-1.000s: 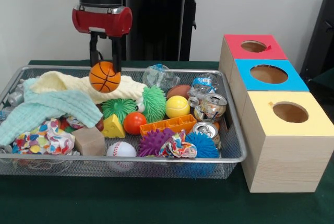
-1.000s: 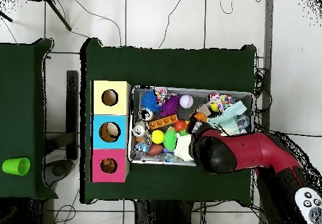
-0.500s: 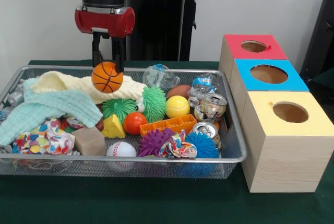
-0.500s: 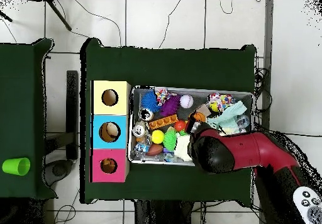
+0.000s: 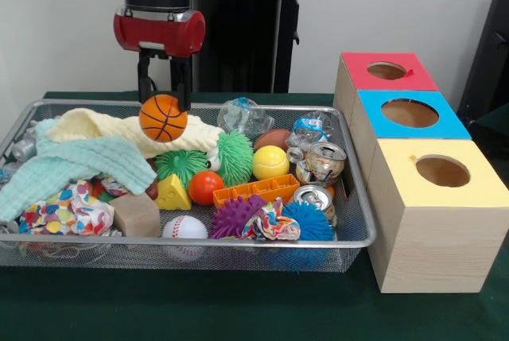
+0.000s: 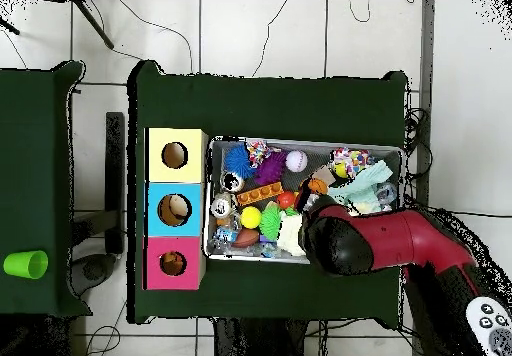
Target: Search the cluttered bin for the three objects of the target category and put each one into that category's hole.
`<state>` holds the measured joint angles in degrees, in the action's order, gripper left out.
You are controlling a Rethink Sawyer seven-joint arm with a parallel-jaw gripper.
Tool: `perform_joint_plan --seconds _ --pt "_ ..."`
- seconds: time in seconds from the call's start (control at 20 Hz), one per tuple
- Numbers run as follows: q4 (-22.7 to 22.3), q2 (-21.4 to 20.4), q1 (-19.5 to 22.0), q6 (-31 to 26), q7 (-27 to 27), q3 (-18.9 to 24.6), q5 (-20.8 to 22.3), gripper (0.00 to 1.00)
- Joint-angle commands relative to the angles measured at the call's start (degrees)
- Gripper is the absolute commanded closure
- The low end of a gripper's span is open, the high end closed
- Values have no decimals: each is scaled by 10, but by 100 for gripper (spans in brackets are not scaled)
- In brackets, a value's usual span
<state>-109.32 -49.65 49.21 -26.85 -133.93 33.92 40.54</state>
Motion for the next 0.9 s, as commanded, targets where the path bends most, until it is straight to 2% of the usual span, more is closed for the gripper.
perform_joint_plan --seconds 0.05,0.2,0.35,0.6,0.9 --pt "-15 9 -10 -18 38 -23 15 0" --pt "-14 6 -17 -26 34 -27 15 0" --pt "-24 6 -6 -19 39 -18 5 0" --pt "-24 -22 29 -68 88 19 -47 0" --pt "-20 -34 36 -92 109 30 -70 0"
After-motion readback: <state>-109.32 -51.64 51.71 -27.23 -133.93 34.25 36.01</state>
